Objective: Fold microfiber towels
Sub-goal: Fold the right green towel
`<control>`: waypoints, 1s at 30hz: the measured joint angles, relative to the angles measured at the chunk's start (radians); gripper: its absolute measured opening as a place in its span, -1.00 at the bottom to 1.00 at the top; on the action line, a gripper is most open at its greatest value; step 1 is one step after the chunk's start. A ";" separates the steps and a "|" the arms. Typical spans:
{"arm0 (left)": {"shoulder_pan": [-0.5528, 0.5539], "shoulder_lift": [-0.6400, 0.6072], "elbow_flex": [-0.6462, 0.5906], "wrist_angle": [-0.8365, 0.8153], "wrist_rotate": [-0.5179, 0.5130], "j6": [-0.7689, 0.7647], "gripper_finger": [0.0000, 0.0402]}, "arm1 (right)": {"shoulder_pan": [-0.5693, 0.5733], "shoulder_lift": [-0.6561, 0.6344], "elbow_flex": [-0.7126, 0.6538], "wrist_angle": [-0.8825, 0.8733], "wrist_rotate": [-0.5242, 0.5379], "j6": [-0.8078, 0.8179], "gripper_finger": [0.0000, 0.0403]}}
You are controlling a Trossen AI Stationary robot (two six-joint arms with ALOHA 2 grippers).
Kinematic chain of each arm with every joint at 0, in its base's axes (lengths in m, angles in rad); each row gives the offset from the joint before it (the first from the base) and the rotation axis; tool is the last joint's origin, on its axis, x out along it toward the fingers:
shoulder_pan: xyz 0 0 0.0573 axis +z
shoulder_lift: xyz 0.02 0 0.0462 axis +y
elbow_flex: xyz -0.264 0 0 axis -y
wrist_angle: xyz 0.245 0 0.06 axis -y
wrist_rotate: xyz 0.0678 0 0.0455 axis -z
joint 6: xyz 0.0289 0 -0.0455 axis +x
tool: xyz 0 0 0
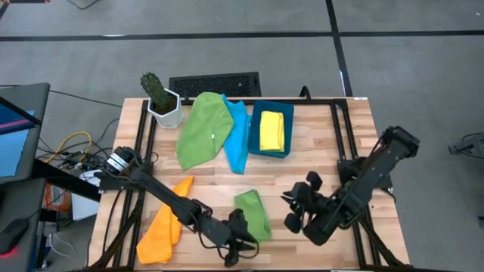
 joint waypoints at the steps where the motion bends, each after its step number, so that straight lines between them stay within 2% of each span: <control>1: -0.007 0.017 0.001 0.000 0.001 0.000 -0.47 | 0.000 -0.009 -0.033 0.030 -0.005 0.007 -0.57; 5: -0.032 0.109 0.007 0.015 0.001 -0.004 -0.40 | 0.008 -0.036 -0.213 0.276 -0.081 0.048 -0.44; 9: -0.039 0.189 0.076 -0.015 -0.017 -0.023 -0.39 | 0.002 -0.029 -0.378 0.571 -0.151 0.073 -0.30; 13: -0.041 0.251 0.138 -0.078 -0.096 -0.028 -0.39 | -0.021 0.040 -0.442 0.807 -0.223 0.048 -0.24; 16: -0.041 0.276 0.174 -0.102 -0.134 -0.028 -0.39 | -0.036 0.106 -0.444 0.860 -0.269 0.025 -0.24; 23: -0.041 0.291 0.181 -0.219 -0.211 -0.078 -0.39 | -0.043 0.166 -0.444 0.886 -0.270 0.028 -0.30; 27: -0.045 0.284 0.180 -0.231 -0.180 -0.105 -0.39 | -0.047 0.166 -0.444 0.948 -0.268 -0.024 -0.32; 30: -0.059 0.277 0.182 -0.229 -0.196 -0.131 -0.39 | -0.059 0.166 -0.443 0.952 -0.266 -0.034 -0.34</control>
